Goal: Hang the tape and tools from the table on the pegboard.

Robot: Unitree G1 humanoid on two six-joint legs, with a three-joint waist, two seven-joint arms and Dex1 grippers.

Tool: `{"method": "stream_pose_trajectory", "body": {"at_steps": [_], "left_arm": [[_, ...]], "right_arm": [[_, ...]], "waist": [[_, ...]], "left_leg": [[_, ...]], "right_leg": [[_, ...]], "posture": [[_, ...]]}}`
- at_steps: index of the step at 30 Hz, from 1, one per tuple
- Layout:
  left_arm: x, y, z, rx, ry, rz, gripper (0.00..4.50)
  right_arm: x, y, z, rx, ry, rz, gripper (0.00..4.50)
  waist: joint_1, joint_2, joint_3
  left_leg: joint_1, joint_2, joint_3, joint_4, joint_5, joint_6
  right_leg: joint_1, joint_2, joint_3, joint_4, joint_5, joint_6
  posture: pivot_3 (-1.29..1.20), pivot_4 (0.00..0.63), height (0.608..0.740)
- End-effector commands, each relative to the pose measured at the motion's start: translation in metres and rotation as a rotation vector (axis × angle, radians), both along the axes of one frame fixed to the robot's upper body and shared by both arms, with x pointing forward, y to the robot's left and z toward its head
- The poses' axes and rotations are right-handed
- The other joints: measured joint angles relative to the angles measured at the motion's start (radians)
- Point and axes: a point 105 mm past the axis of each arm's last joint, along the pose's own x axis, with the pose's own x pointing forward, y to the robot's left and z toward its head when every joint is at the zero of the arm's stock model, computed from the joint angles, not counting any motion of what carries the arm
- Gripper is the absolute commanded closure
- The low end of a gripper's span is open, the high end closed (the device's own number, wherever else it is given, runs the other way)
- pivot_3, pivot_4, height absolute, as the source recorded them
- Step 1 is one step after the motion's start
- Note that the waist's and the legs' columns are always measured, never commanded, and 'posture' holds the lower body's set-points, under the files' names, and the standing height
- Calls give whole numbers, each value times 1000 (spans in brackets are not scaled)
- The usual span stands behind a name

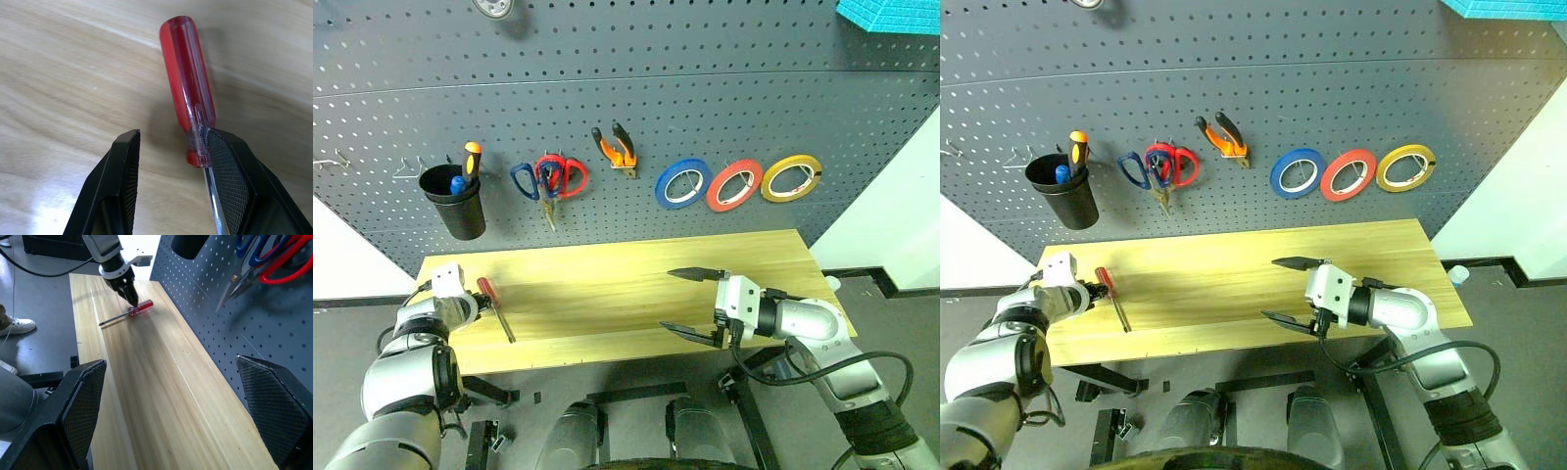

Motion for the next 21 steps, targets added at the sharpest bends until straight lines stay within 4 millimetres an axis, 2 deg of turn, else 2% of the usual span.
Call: {"method": "stream_pose_trajectory", "body": {"at_steps": [1, 5, 12, 21], "left_arm": [[9, -9, 4, -26, -21, 6, 2251], [13, -15, 5, -37, -34, 2, 2251], [13, -18, 3, -28, -17, -5, 26], [15, -17, 5, -8, -26, 8, 26]], "right_arm": [[1, 1, 7, 15, -33, 11, 54], [-1, -2, 5, 9, -30, -1, 54], [-4, -4, 3, 8, -22, -14, 54], [-10, -4, 2, 11, -5, -10, 54]], "waist": [[-1, 0, 0], [-6, -1, 1], [-6, -1, 1], [-4, -4, 3]], "left_leg": [[0, 0, 0, 0, 0, 0], [-1, 0, 0, -1, 0, 0], [-1, 0, 0, -1, 0, 0], [-1, 0, 0, -2, 0, 0]], "right_leg": [[0, 0, 0, 0, 0, 0], [-1, 0, 0, -1, 0, 0], [-1, 0, 0, -1, 0, 0], [-1, 0, 0, -1, 0, 1]], "posture": [[-80, 96, 740], [-96, 96, 740], [-94, 100, 740], [-98, 132, 740]]}}
